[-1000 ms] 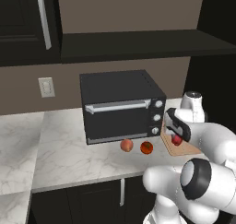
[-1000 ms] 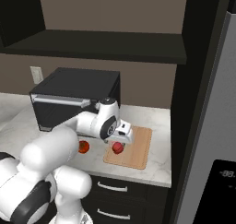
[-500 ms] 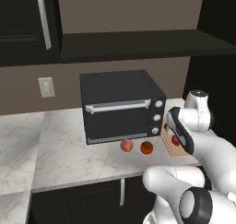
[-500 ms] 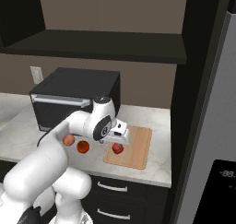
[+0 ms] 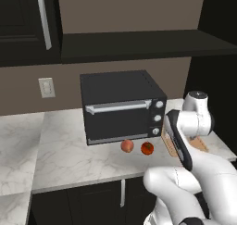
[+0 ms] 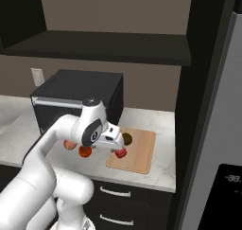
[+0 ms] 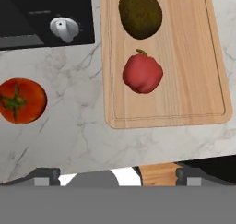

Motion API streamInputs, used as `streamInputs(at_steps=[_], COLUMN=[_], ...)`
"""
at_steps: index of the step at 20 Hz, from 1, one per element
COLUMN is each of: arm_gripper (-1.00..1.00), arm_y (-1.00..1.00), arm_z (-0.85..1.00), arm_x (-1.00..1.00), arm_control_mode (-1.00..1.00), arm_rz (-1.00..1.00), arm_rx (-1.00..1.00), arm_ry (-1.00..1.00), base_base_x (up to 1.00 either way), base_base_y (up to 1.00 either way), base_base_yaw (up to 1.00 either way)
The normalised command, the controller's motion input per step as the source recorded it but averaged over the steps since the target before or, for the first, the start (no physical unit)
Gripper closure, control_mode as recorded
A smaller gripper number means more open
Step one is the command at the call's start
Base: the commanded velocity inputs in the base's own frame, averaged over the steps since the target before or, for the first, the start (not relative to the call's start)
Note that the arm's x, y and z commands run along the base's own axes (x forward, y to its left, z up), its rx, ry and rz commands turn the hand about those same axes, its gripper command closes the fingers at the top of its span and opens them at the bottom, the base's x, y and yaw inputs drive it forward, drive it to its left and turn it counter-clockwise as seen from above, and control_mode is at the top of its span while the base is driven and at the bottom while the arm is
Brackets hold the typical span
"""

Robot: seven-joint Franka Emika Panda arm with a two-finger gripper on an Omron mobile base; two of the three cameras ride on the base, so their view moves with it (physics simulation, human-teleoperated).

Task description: Place the avocado, onion, tomato, and bell pepper on the cutting board.

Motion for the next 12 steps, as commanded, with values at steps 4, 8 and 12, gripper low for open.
streamInputs(at_steps=[4, 8, 12], arm_gripper=[-1.00, -1.00, -1.00], arm_y=[0.43, 0.38, 0.53], arm_z=[0.02, 0.00, 0.00], arm_x=[-0.15, -0.09, 0.00], arm_control_mode=[-1.00, -1.00, -1.00], arm_rz=[0.00, 0.05, 0.04], arm_rx=[0.00, 0.00, 0.00], arm_ry=[0.00, 0.00, 0.00], base_base_x=[0.00, 0.00, 0.00], base_base_y=[0.00, 0.00, 0.00], base_base_yaw=[0.00, 0.00, 0.00])
